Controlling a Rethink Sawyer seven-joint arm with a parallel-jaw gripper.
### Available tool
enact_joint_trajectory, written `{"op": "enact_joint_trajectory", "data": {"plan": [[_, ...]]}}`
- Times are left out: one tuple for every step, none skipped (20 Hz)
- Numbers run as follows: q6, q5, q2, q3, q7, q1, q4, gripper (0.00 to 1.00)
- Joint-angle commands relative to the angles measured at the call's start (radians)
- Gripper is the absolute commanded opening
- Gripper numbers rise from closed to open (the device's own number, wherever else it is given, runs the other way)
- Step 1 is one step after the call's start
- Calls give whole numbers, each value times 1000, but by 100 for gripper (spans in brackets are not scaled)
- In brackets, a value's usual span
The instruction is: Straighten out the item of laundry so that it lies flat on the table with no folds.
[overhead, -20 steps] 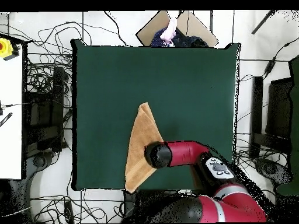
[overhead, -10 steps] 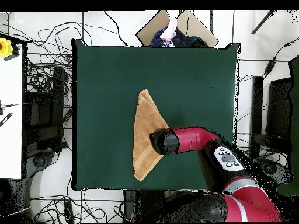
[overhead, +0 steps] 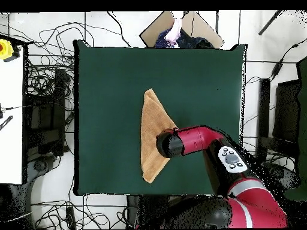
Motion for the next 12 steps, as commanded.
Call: {"op": "enact_joint_trajectory", "data": {"plan": [[-103, -144, 25, -23, -3, 46, -139, 0], [-107, -154, 17, -46, 26, 62, -133, 0], [-115, -163, 10, -67, 51, 77, -128, 0], [-130, -178, 2, -98, 86, 97, -122, 0], [-144, -189, -2, -127, 121, 120, -123, 0], [-168, -201, 3, -157, 152, 140, -126, 0], [-189, -205, 11, -176, 170, 151, -131, 0], [-214, -205, 24, -196, 188, 161, -135, 0], [-235, -197, 34, -205, 197, 162, -138, 0], [-257, -185, 46, -220, 213, 165, -139, 0], [-265, -172, 48, -215, 204, 156, -133, 0], [-251, -158, 45, -191, 171, 133, -123, 0]]}}
